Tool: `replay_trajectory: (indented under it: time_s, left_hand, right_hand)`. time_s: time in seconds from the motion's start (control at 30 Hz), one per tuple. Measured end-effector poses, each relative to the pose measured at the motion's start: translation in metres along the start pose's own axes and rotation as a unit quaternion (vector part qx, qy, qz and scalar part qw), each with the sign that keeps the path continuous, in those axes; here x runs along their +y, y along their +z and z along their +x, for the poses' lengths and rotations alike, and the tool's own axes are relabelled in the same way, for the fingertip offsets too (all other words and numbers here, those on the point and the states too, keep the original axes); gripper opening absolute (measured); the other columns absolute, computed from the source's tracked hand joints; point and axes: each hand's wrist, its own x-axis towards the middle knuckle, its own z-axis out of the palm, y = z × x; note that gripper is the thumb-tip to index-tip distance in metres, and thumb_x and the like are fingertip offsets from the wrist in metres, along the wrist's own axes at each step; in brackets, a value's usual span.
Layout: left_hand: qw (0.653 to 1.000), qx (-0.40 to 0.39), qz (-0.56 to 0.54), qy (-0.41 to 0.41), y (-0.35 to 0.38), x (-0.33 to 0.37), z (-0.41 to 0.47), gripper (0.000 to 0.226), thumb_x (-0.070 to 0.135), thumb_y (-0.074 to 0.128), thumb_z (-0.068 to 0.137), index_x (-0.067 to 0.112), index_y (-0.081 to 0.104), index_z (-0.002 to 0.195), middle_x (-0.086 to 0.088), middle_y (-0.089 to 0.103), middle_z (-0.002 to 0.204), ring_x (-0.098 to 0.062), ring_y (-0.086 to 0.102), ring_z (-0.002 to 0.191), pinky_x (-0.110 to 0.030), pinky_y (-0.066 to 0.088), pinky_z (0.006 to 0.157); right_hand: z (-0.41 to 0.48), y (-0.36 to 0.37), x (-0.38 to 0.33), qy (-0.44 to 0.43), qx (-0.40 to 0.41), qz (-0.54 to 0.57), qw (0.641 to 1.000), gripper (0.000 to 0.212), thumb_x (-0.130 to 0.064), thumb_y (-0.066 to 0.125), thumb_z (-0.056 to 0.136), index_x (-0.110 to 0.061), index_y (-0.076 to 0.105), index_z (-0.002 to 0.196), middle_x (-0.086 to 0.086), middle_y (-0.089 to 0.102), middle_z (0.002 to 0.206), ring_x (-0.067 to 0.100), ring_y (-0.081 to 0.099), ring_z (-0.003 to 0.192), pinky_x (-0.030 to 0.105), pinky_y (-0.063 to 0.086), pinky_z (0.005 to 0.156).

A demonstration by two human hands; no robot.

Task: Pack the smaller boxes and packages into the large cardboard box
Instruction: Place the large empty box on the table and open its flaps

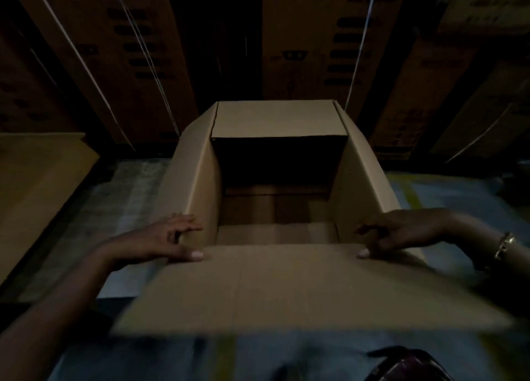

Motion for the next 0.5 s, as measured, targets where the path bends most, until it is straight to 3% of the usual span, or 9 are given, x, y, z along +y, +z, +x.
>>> replay_trajectory:
  time_s: [0.07,0.13,0.2,0.3,0.4,0.5]
  left_hand:
    - [0.983,0.021,0.182,-0.033,0.015,-0.004,0.006,0.103,0.091,0.065,0.051,0.048,0.042,0.142,0.028,0.014,0.154,-0.006,-0.004,0.148,-0.037,0.011,0.121]
    - [0.956,0.081,0.281,-0.031,0.041,-0.005,0.007,0.102,0.093,0.058,0.052,0.04,0.05,0.139,0.019,0.026,0.156,-0.022,-0.004,0.152,-0.045,0.018,0.12]
    - [0.939,0.188,0.287,-0.001,0.063,-0.007,0.01,0.084,0.089,0.051,0.058,0.03,0.064,0.117,0.007,0.056,0.137,-0.03,0.01,0.151,-0.045,0.034,0.112]
    - [0.911,0.318,0.255,0.053,0.08,-0.017,0.012,0.055,0.073,0.066,0.07,0.022,0.062,0.091,-0.001,0.068,0.109,-0.031,0.026,0.147,-0.044,0.047,0.098]
    - [0.907,0.328,0.258,0.057,0.082,-0.022,0.014,0.048,0.065,0.075,0.071,0.023,0.059,0.087,0.001,0.068,0.108,-0.03,0.028,0.147,-0.042,0.05,0.092]
    - [0.907,0.32,0.268,0.058,0.081,-0.026,0.014,0.052,0.072,0.067,0.07,0.025,0.059,0.089,0.002,0.068,0.106,-0.033,0.03,0.145,-0.044,0.049,0.094]
  right_hand:
    - [0.014,0.031,-0.002,0.044,0.018,-0.101,0.994,0.111,-0.102,0.043,0.054,-0.042,0.033,0.147,-0.013,0.046,0.144,0.011,0.044,0.128,0.026,0.03,0.102]
    - [0.03,0.058,0.0,0.084,0.091,-0.184,0.975,0.106,-0.098,0.04,0.06,-0.039,0.032,0.148,-0.005,0.053,0.142,0.016,0.046,0.131,0.042,0.022,0.11]
    - [0.044,0.083,0.005,0.105,0.208,-0.236,0.943,0.083,-0.09,0.039,0.071,-0.039,0.043,0.137,-0.003,0.066,0.123,0.019,0.059,0.118,0.044,0.024,0.108]
    - [0.057,0.11,0.014,0.073,0.365,-0.212,0.904,0.055,-0.083,0.033,0.075,-0.038,0.049,0.103,-0.003,0.073,0.096,0.022,0.067,0.098,0.045,0.03,0.105]
    - [0.06,0.116,0.023,0.038,0.417,-0.189,0.888,0.05,-0.082,0.036,0.073,-0.037,0.046,0.091,-0.003,0.072,0.083,0.023,0.07,0.084,0.045,0.032,0.098]
    - [0.064,0.118,0.027,0.046,0.405,-0.206,0.89,0.057,-0.088,0.031,0.072,-0.038,0.047,0.094,-0.006,0.074,0.088,0.021,0.069,0.087,0.043,0.027,0.098]
